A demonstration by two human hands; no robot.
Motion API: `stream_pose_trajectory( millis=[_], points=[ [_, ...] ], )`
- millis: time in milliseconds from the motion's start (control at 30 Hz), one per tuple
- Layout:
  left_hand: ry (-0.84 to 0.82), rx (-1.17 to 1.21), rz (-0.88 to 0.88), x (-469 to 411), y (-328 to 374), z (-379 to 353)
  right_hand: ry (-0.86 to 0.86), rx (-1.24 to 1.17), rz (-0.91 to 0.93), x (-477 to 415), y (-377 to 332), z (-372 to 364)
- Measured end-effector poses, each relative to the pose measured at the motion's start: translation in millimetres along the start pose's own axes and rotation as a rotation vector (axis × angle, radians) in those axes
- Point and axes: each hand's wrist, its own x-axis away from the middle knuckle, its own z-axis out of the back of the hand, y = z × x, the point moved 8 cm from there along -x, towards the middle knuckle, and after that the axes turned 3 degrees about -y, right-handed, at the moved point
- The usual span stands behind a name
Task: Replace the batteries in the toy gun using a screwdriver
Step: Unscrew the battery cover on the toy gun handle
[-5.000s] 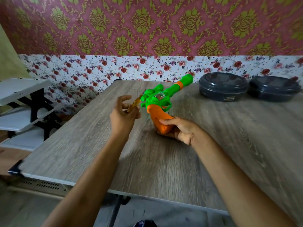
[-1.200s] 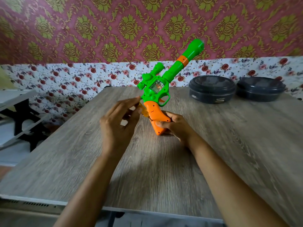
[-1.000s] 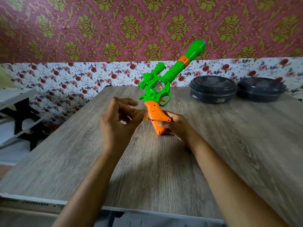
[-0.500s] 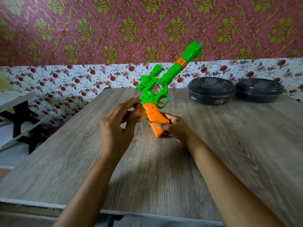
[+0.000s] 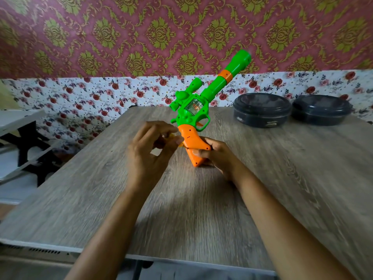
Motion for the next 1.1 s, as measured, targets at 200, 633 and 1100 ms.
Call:
stream_pose_trajectory(
  millis=[200,633,1100],
  points=[
    [-0.035,-0.075,-0.075,3.3,6.8,-6.4,-0.002,0.004,-0.001,-0.8,1.3,1.2],
    [0.074,-0.007,0.08,3.7,-5.8,1.8,-0.002,-0.018,0.011,-1.9,2.5,1.5],
    [-0.043,-0.112,-0.146,-1.1,18.2,-14.5,0.015,0.066,0.015,14.7,-5.7,4.5]
  ],
)
